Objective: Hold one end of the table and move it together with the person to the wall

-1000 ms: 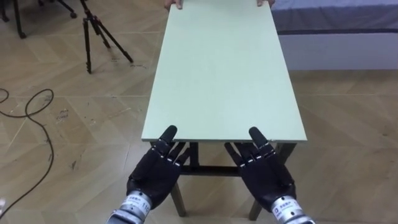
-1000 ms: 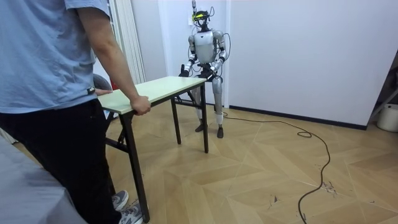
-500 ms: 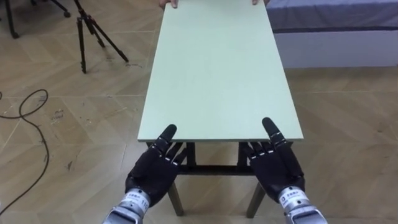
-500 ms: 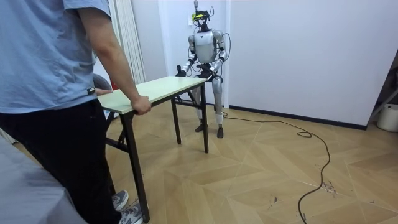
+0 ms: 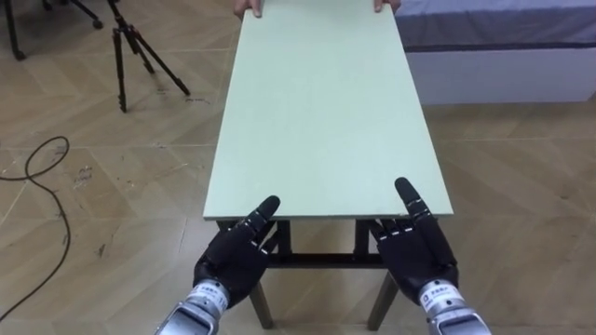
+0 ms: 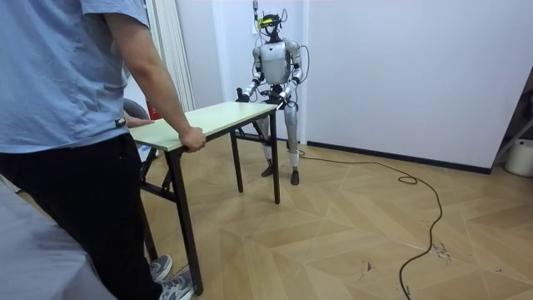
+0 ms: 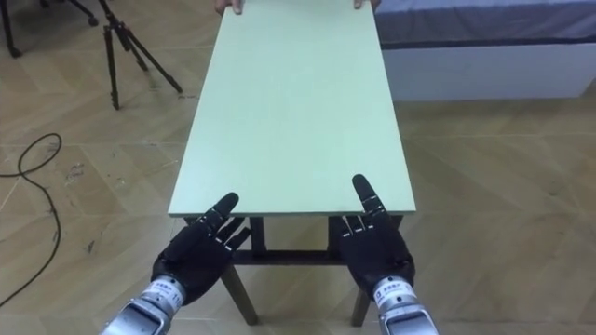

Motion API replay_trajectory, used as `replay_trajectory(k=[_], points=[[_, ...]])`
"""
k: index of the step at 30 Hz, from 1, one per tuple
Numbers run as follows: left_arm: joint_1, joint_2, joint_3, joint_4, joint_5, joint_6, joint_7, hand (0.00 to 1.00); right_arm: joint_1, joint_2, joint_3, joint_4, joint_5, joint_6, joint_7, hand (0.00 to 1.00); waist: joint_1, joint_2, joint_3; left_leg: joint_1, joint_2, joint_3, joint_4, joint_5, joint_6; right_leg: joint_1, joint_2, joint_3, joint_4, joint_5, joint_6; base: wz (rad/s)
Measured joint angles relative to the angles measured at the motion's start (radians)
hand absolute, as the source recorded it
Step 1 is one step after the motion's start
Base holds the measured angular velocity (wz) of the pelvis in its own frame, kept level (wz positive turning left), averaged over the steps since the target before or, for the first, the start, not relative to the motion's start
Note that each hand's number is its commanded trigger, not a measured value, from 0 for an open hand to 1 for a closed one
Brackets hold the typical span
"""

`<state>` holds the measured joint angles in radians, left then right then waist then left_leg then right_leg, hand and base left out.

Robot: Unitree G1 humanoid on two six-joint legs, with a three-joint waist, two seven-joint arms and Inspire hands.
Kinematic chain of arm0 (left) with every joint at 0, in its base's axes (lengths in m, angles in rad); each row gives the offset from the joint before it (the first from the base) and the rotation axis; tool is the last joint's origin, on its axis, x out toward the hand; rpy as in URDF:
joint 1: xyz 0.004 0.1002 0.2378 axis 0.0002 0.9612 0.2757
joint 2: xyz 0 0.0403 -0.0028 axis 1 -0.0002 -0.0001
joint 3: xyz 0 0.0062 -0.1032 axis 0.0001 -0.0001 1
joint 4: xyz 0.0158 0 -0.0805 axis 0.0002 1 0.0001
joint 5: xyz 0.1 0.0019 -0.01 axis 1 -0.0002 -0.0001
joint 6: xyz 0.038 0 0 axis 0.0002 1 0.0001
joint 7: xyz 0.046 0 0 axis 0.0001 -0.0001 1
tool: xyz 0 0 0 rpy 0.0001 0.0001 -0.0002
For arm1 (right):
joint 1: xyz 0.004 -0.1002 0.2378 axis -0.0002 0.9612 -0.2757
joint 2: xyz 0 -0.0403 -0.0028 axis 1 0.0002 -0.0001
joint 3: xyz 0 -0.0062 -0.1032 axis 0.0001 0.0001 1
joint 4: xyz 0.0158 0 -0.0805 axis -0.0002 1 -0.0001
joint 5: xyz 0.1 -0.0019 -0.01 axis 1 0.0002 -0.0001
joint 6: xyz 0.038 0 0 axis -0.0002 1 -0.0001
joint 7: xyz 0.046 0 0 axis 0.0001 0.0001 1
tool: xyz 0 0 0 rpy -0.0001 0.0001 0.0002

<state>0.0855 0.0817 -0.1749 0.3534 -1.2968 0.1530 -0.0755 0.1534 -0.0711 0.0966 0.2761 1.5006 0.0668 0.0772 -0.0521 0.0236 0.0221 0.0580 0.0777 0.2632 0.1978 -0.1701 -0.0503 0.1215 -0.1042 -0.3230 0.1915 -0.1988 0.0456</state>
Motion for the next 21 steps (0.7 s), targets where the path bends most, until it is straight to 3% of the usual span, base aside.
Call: replay_trajectory(k=[11,21], points=[[-0.035,-0.006,0.0,0.056,-0.008,0.0,0.01,0.0,-0.002,0.006,0.001,0.01,0.009,0.0,-0.006,0.0,-0.001,-0.003,0.0,0.007,0.0,0.002,0.0,0.0,0.0,-0.001,0.0,0.004,-0.001,0.0,0.0,0.0],[-0.069,-0.031,0.015,0.057,-0.134,0.0,0.096,0.0,-0.008,0.008,0.001,0.019,0.009,0.0,-0.005,0.0,0.002,-0.01,-0.0008,0.007,0.0,0.001,-0.001,0.0,0.0,-0.002,0.0,0.005,-0.001,0.0,-0.001,0.0]])
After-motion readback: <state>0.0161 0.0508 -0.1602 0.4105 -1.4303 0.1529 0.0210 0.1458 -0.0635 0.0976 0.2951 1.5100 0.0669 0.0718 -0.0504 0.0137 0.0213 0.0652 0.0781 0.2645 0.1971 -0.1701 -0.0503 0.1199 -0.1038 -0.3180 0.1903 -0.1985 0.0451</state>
